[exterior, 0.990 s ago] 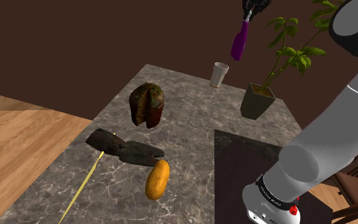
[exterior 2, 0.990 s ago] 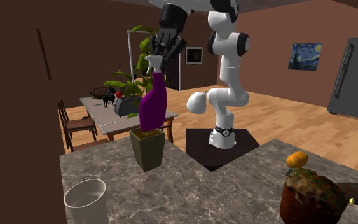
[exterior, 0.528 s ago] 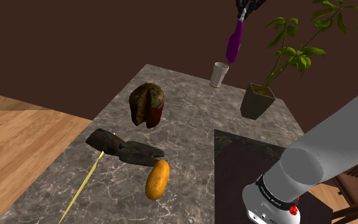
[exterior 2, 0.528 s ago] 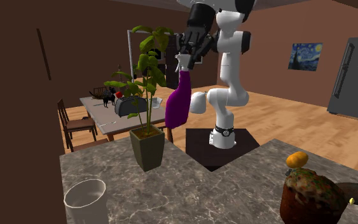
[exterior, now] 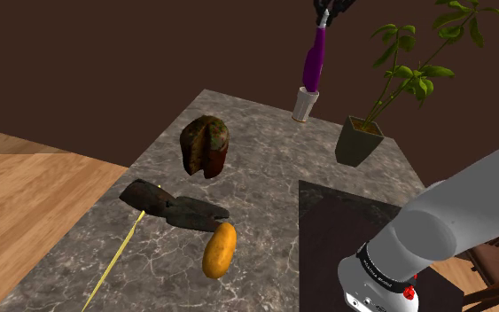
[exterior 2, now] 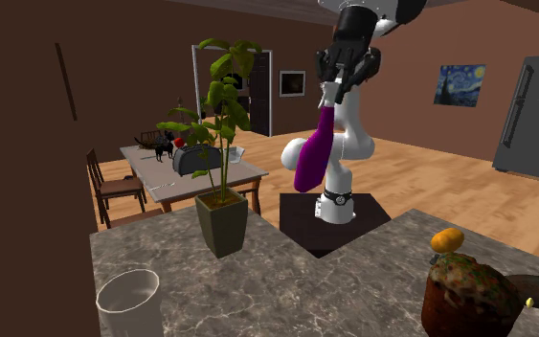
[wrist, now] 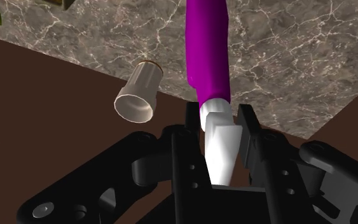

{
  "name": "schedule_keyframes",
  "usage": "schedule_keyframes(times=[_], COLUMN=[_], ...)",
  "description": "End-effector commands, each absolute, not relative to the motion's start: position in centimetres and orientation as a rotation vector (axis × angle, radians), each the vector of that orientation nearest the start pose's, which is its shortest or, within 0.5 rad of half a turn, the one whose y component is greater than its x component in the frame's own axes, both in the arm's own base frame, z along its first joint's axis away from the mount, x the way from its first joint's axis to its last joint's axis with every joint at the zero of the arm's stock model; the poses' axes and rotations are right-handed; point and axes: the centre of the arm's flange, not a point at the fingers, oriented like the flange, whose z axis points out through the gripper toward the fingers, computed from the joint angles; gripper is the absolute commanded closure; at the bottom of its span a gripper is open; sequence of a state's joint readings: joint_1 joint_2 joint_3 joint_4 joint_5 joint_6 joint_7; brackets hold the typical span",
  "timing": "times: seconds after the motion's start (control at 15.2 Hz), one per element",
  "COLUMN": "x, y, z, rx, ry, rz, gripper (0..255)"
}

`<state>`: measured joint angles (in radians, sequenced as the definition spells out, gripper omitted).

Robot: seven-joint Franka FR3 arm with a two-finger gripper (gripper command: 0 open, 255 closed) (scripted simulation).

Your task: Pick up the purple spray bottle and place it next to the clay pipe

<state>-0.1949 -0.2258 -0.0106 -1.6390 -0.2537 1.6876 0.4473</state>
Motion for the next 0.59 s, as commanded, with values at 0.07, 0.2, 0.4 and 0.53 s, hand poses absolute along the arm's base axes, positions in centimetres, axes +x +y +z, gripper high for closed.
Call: schedule_keyframes(times=[0.07,0.2,0.4,0.53], x=[47.0,46.8,46.4,46.2], y=[-8.4,-5.8,-1.8,0.8], z=[72.5,72.5,72.5,72.5], rx=[-3.141,-3.141,-3.141,-3.141], ry=[1.076,1.076,1.076,1.076], rz=[-0.506,-0.506,-0.506,-0.506], gripper=[255,255,255,255])
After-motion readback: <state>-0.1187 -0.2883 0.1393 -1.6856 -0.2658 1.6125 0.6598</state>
